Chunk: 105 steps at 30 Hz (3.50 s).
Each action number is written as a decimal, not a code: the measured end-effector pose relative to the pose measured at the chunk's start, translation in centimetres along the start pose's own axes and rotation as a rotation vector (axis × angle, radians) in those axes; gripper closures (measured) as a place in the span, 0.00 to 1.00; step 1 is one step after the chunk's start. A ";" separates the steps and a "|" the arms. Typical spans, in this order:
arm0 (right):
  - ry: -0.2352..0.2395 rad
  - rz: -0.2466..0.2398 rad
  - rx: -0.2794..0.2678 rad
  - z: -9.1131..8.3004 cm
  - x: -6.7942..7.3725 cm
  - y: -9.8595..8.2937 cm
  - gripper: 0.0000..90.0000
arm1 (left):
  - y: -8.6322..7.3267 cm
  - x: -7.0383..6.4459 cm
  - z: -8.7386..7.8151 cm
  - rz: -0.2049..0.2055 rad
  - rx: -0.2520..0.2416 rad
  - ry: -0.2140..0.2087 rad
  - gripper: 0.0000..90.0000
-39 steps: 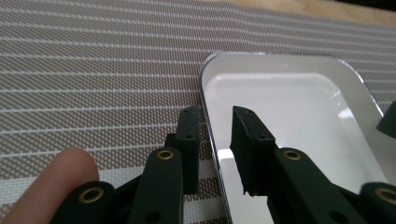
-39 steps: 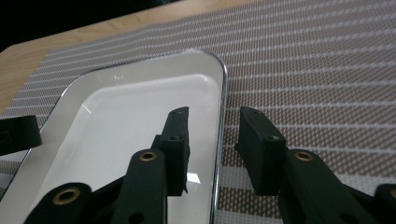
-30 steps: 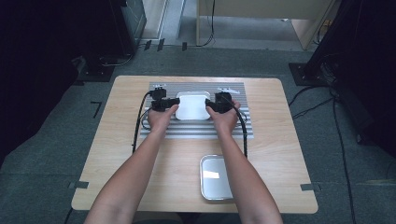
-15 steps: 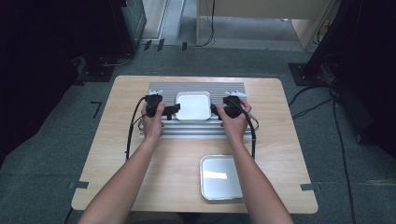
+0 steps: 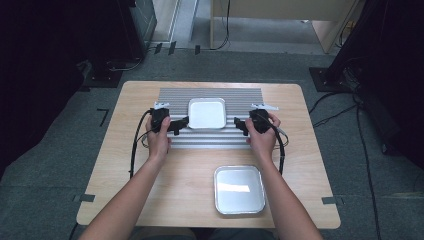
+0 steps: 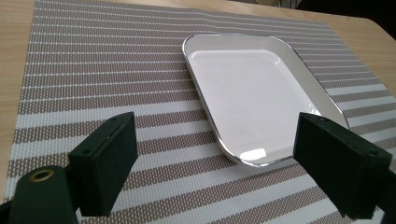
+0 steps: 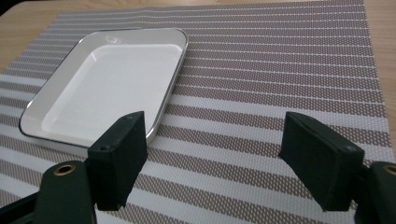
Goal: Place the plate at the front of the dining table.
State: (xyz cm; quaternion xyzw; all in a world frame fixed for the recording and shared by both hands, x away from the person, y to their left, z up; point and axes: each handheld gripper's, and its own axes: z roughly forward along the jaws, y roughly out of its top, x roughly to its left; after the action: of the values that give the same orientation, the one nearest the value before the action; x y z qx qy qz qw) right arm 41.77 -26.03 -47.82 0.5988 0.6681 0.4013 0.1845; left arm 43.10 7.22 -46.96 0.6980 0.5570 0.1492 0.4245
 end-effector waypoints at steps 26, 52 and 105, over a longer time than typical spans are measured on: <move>0.045 -0.047 -0.010 -5.2 -1.9 -4.5 0.25 | -5.2 0.9 -4.2 0.063 0.022 -0.004 0.15; 0.022 -0.080 0.000 -9.5 -4.3 -8.7 0.24 | -9.2 3.8 -10.3 0.073 -0.016 0.003 0.15; -0.089 0.031 -0.001 -18.6 -12.9 -16.7 0.24 | -16.4 11.2 -18.3 0.052 0.042 0.212 0.15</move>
State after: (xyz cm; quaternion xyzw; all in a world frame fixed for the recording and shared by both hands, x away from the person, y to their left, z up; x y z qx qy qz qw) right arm 20.11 -43.44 -52.09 0.6261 0.6497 0.3775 0.2084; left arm 23.66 25.51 -51.50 0.7014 0.5836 0.2214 0.3442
